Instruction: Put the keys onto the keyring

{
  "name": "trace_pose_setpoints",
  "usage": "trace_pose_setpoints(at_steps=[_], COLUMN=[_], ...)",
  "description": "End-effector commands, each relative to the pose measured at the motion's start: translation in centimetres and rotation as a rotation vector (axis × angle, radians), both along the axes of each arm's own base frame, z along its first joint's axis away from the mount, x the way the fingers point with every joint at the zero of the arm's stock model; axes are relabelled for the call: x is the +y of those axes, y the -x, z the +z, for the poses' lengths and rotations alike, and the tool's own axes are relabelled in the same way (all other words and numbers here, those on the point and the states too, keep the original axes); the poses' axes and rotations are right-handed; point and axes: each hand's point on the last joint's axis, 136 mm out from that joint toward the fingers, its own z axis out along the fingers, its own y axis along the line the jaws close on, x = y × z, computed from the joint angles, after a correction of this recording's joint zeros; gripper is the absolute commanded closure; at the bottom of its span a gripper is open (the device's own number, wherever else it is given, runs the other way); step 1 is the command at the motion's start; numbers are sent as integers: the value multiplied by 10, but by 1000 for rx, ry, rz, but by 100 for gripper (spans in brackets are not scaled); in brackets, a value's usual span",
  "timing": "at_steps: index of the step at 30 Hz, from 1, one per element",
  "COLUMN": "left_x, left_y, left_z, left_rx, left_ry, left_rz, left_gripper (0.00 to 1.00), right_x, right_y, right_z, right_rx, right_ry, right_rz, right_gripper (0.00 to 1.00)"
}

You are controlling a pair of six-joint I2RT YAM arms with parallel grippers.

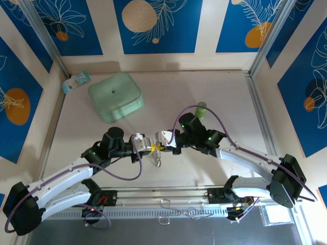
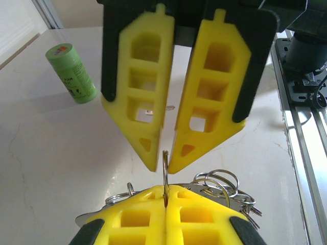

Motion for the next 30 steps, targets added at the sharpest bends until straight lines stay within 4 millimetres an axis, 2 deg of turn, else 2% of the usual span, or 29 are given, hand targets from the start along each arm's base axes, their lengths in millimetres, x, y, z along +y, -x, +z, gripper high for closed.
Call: trace_pose_setpoints(at_steps=[1,3,6,9,11,22,30], left_x=[-6,-6,-6,-5,-5,-5,-7], left_y=[0,0,0,1,4,19,23], left_z=[23,23,25,26,27,33,39], left_rx=[-48,-48,-54,-64,-73,-98,-85], left_ry=[42,42,52,95,137,316,368], left_rz=[-25,-24,-21,-13,-20,-72,-98], left_gripper=[100,100,100,75,70,70,76], right_x=[5,4,3,2,0,-9,-7], right_y=[3,3,5,9,11,23,26], right_z=[7,6,6,12,16,22,25], right_rx=[3,5,15,58,88,180,189], right_ry=[-7,-1,-3,-51,-94,-192,-211], right_rz=[25,25,31,47,57,121,143], right_gripper=[92,100,100,100,100,100,100])
